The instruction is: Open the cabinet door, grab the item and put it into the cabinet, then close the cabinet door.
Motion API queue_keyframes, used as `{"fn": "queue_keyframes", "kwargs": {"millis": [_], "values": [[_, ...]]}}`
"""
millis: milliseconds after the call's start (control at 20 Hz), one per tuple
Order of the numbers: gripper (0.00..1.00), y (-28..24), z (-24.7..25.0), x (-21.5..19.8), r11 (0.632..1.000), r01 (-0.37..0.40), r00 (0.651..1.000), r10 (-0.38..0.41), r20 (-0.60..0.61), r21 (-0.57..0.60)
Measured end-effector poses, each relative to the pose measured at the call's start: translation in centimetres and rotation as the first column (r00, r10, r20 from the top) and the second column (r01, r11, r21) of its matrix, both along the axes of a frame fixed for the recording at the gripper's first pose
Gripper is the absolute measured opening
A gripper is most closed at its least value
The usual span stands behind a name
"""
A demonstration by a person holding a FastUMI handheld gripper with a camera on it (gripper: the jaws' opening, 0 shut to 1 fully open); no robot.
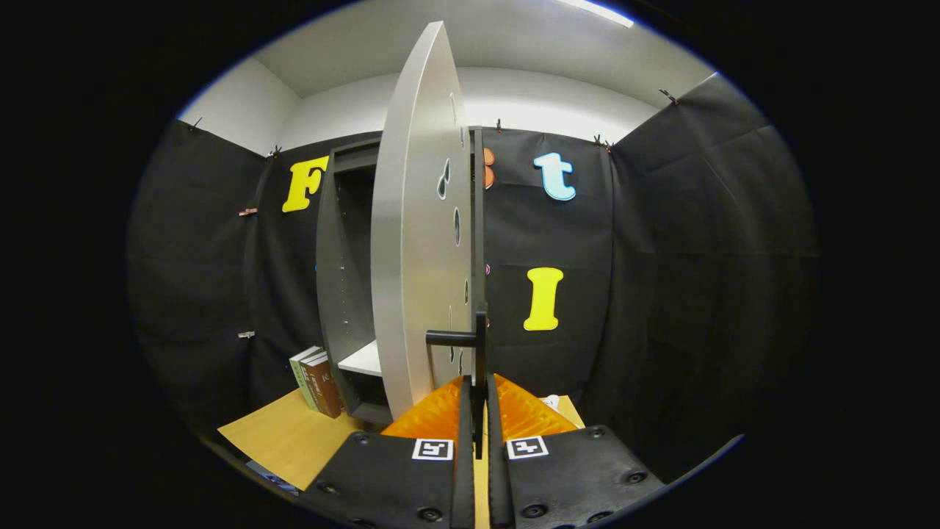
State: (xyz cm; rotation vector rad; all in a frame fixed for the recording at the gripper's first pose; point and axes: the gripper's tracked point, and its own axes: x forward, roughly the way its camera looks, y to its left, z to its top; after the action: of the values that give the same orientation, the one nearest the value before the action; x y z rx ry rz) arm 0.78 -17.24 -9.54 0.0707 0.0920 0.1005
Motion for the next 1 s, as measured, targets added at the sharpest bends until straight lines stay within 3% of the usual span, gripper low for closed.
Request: {"fn": "queue_keyframes", "kwargs": {"millis": [250,450,800,1000], "values": [[0.12,-0.4,1.6,-1.3,1.000,0.013,0.999,-0.014,0.049,0.024],[0.12,1.4,4.4,-2.7,1.000,-0.025,0.990,0.024,0.138,0.005],[0.12,7.8,2.1,-3.1,0.984,-0.176,0.982,0.177,0.069,-0.019],[0.15,10.5,-1.3,-1.3,0.981,-0.194,0.980,0.193,-0.036,-0.021]]}}
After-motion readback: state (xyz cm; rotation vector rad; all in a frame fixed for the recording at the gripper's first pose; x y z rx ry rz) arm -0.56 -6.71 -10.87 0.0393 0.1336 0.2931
